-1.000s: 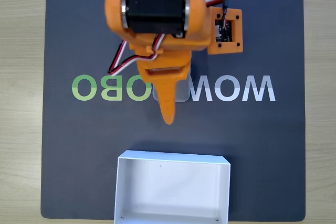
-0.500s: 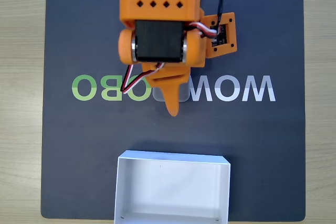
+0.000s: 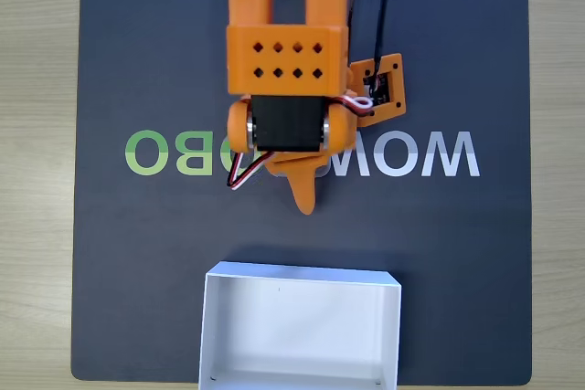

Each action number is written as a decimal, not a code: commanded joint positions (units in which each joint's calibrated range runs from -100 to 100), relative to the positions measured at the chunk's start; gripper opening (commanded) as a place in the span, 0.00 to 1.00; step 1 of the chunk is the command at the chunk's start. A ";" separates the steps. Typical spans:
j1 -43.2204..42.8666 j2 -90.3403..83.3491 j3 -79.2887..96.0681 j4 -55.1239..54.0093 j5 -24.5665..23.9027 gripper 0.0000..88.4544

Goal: Grab the usb to bin

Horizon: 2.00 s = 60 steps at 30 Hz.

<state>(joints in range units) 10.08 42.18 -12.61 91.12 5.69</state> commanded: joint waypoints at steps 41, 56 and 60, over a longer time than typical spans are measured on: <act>-2.17 -11.53 -3.11 -4.56 -3.27 0.22; 1.03 -39.85 -12.69 -17.92 -3.69 0.23; 1.28 -37.65 -16.30 -17.92 -3.69 0.23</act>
<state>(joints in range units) 10.88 5.46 -23.45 74.48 2.18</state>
